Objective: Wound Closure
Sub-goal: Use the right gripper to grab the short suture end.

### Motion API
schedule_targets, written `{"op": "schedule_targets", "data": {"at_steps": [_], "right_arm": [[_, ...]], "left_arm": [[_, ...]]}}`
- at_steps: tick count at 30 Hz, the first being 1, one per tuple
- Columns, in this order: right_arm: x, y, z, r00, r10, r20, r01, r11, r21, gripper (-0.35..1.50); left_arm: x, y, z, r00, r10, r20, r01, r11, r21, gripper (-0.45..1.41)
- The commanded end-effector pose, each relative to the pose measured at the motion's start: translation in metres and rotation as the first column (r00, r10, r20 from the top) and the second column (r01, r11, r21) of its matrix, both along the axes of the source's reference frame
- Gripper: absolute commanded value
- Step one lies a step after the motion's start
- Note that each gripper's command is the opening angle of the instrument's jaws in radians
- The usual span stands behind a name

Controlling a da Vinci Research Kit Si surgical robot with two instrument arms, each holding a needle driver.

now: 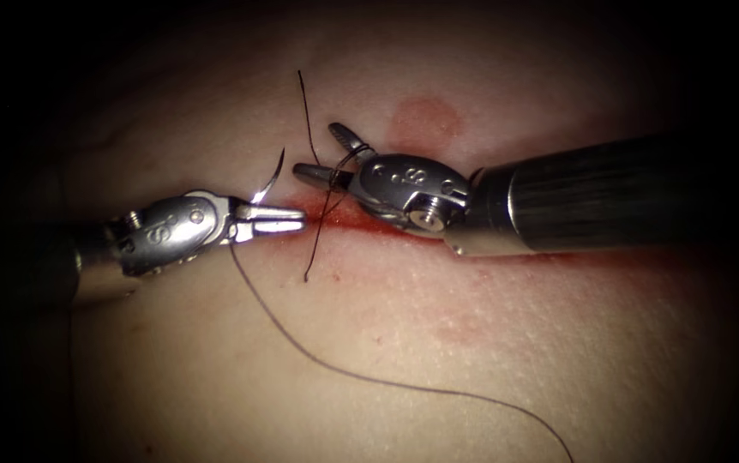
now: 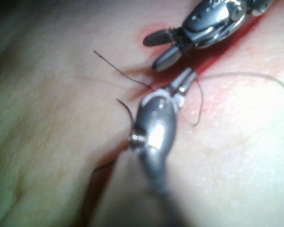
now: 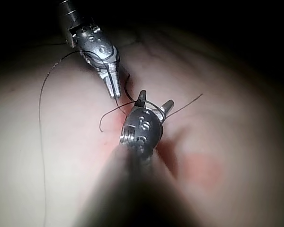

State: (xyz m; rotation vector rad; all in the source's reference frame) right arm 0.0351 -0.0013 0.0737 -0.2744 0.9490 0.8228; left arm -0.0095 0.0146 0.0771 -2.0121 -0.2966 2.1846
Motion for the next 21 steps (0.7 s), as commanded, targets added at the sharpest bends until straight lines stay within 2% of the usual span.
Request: {"op": "schedule_targets", "data": {"at_steps": [1,7,21], "right_arm": [[0.001,0.0001,0.0009,1.0,-0.005,0.007,0.005,1.0,0.01,1.41],[0.0033,0.0013,0.0036,0.998,-0.019,0.057,0.016,0.999,0.048,1.41],[0.0029,0.0028,0.0071,0.991,-0.005,0.132,-0.005,0.997,0.073,1.4]], "left_arm": [[-0.0006,-0.0001,0.0008,1.0,0.001,0.001,-0.001,1.0,0.001,-0.35],[-0.0004,0.0001,0.0008,1.0,0.0,-0.004,0.0,1.0,-0.004,-0.35],[-0.0005,0.0001,0.0008,1.0,0.002,-0.01,-0.002,1.0,-0.009,-0.35]]}}
